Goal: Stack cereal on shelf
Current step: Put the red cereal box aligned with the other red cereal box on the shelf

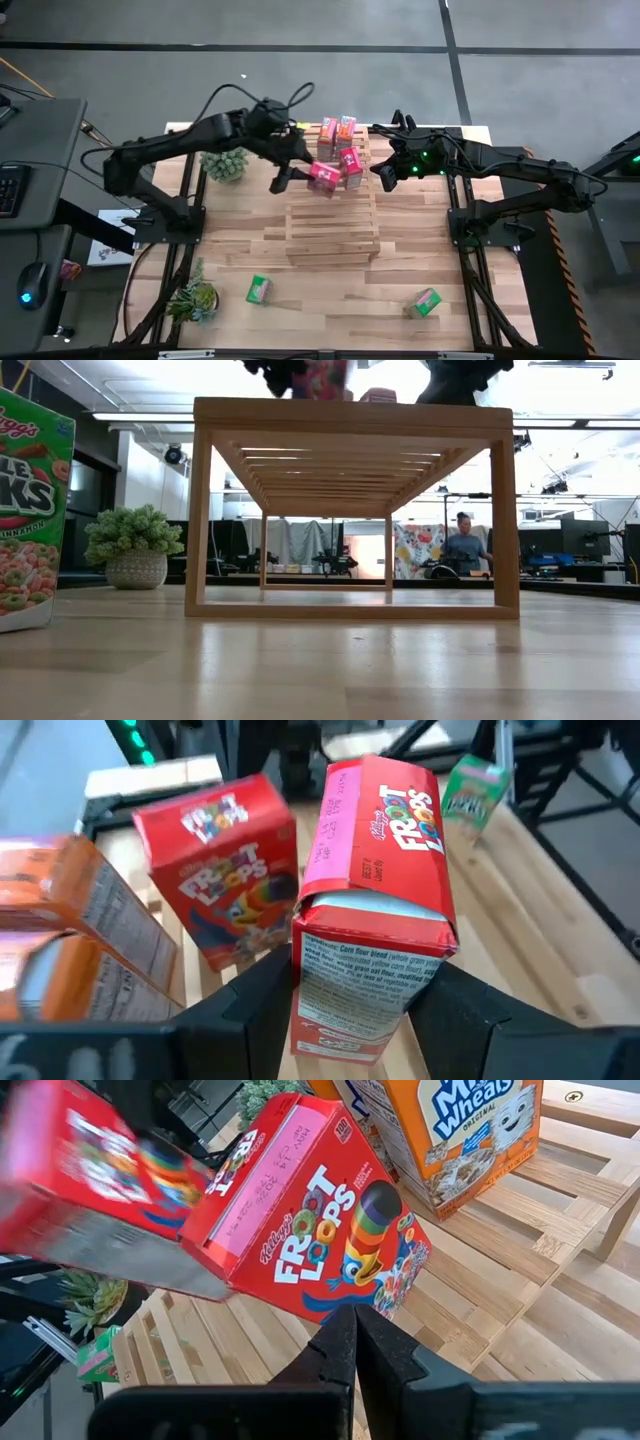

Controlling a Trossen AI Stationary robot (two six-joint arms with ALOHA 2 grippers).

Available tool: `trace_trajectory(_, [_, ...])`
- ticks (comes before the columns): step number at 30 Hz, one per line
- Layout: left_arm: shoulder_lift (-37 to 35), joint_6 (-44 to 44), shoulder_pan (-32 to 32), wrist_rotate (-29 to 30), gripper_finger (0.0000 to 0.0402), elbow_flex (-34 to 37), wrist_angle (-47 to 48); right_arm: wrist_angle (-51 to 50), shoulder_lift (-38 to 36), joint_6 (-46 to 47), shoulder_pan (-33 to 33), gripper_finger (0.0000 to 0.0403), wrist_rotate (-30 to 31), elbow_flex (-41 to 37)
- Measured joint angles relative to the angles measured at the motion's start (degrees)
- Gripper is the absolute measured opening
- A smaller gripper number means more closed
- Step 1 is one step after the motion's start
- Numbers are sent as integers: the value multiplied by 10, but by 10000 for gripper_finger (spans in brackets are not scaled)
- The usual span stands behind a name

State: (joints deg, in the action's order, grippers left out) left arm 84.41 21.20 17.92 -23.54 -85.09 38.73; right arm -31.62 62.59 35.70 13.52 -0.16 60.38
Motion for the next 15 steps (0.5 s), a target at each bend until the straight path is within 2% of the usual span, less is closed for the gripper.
trace_trajectory(11, [51, 20, 1, 4, 170, -10, 7, 0, 0, -2, 0, 0, 0, 0])
trace_trajectory(15, [50, 40, -2, 29, 170, -11, 7, 0, 0, -2, 0, 0, 0, 0])
